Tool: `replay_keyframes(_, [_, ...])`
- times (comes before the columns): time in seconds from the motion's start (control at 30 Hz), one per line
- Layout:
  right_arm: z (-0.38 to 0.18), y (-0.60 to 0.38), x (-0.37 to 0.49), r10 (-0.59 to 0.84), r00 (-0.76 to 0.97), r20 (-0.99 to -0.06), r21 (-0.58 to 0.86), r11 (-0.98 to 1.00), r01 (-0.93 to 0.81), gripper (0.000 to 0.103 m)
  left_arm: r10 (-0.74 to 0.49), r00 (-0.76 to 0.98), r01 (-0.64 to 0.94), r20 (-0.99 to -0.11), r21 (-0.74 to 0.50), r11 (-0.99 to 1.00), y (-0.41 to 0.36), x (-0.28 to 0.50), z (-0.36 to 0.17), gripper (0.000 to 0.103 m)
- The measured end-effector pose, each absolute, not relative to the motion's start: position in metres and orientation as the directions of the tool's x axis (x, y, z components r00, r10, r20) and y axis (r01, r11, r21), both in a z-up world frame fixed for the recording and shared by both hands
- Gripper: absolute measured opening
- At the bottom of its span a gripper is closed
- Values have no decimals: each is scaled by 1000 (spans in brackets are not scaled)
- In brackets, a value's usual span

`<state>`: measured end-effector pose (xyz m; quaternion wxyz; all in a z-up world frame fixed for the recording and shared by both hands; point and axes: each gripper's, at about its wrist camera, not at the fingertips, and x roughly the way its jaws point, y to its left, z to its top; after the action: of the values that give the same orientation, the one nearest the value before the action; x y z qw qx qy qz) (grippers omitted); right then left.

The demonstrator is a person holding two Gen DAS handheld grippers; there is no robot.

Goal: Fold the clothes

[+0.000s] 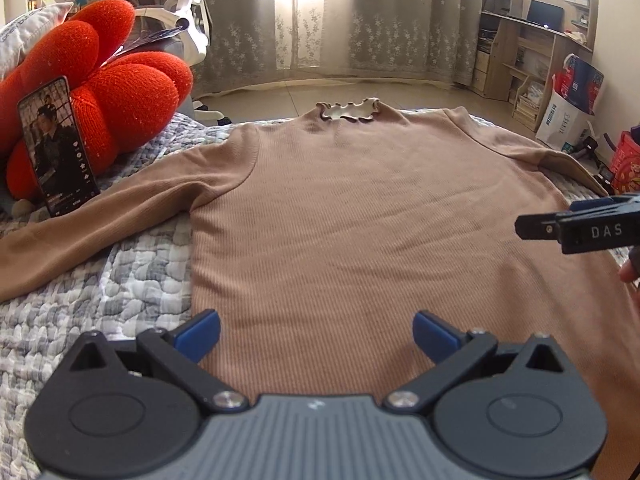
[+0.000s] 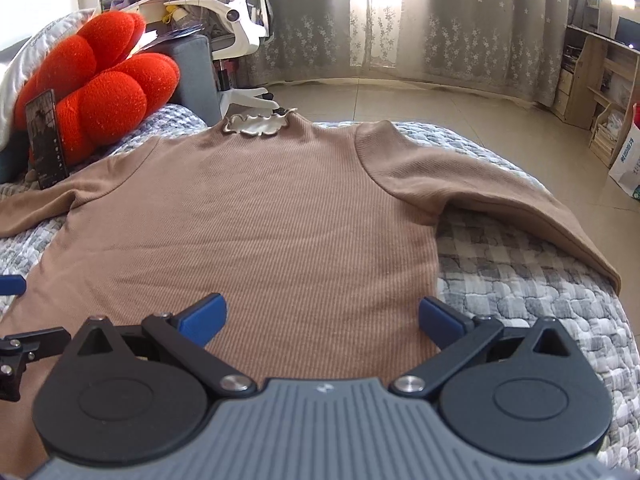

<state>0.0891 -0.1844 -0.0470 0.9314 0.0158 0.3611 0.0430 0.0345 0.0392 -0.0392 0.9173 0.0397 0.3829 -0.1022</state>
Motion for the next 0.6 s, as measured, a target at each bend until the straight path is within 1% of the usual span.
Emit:
replay_keyframes(0.13, [-42, -203, 96, 79, 732, -677, 110, 994, -6, 103, -159, 672, 165, -723, -63, 984, 40, 54, -31, 103])
replay_keyframes(0.2, [-42, -216, 104, 63, 711, -700, 146, 988, 56, 103, -158, 666, 148, -729, -78, 986, 39, 63, -27, 103])
replay_keyframes(0.27, [-41, -229, 113, 54, 685, -726, 196, 972, 131, 103, -181, 659, 158, -730, -100, 982, 35, 73, -21, 103])
replay_keyframes(0.37, [-39, -248, 120, 62, 665, -745, 255, 946, 198, 103, -218, 650, 173, -727, -138, 975, 28, 86, -13, 103])
replay_keyframes(0.43, [-35, -259, 122, 70, 632, -772, 282, 928, 242, 103, -237, 624, 179, -745, -159, 971, 23, 91, -11, 103])
replay_keyframes(0.53, [-23, -274, 113, 151, 632, -760, 364, 904, 222, 103, -281, 605, 216, -745, -186, 959, 19, 88, -9, 103])
replay_keyframes(0.6, [-15, -281, 107, 142, 635, -760, 350, 911, 216, 103, -312, 597, 245, -740, -202, 948, 17, 84, -8, 103])
